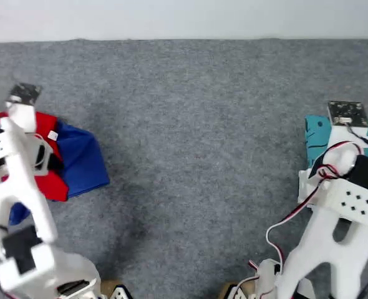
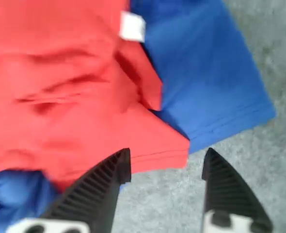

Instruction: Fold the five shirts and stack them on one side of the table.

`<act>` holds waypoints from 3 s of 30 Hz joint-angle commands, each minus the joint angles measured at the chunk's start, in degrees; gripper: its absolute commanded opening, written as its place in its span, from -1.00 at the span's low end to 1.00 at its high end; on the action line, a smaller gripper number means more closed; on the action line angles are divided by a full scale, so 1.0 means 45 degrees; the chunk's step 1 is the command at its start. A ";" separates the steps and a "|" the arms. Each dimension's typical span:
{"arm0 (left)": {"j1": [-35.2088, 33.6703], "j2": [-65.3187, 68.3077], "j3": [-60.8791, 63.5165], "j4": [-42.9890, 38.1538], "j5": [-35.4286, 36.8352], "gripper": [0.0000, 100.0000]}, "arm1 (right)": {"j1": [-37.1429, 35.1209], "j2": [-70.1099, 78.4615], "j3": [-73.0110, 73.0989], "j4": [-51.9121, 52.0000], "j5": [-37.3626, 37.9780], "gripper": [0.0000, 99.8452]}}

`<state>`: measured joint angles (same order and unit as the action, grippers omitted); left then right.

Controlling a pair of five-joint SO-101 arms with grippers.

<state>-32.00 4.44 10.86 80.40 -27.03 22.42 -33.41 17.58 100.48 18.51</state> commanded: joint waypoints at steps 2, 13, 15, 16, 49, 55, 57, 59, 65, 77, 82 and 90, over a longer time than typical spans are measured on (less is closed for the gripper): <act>-0.0176 0.1856 -0.0889 -0.0195 -0.0254 -0.51 | -0.0029 -0.0342 -0.0059 0.0518 -0.0137 -0.97; -0.0488 0.4083 -0.1612 -0.1211 -0.0293 -0.82 | 0.0010 -0.0440 -0.0059 0.0537 -0.0137 -0.98; -0.0391 0.3712 -0.1729 -0.1094 -0.0293 -0.97 | 0.0010 -0.0440 -0.0059 0.0537 -0.0137 -0.98; -0.0352 0.3438 -0.1788 -0.0977 -0.0293 -0.98 | 0.0010 -0.0440 -0.0059 0.0537 -0.0137 -0.98; 0.9690 -0.6701 -0.1827 -0.5294 0.1758 -0.97 | 0.0010 -0.0440 -0.0059 0.0557 -0.0137 -0.98; 1.2093 -0.8088 -0.1827 -0.7326 0.1700 -0.97 | 0.0010 -0.0440 -0.0059 0.0537 -0.0137 -0.98; 1.2601 -0.8459 -0.1827 -0.7463 0.1680 -0.97 | 0.0010 -0.0440 -0.0059 0.0537 -0.0137 -0.98; 1.2796 -0.8694 -0.1788 -0.7385 0.1680 -0.97 | 0.0010 -0.0440 -0.0059 0.0537 -0.0137 -0.98; 1.1976 -0.8811 -0.1729 -0.5236 0.1680 -0.97 | -0.0029 -0.0342 -0.0059 0.0518 -0.0098 -0.98; 0.7756 -0.8811 -0.1729 -0.0996 0.0860 -0.97 | -0.0361 -0.0303 -0.0078 0.0244 -0.0059 -0.97; 0.5236 -0.8791 -0.0908 -0.1074 0.0059 -0.97 | -0.2706 -0.0264 -0.0059 -0.0264 -0.0039 -0.97; 0.3360 -0.8811 0.1651 -0.1074 -0.0488 -0.97 | -0.7219 0.2882 -0.0293 -0.0928 -0.0039 -0.97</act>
<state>-14.33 -33.27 16.75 75.82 -28.53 -4.22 -25.58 17.58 97.58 18.51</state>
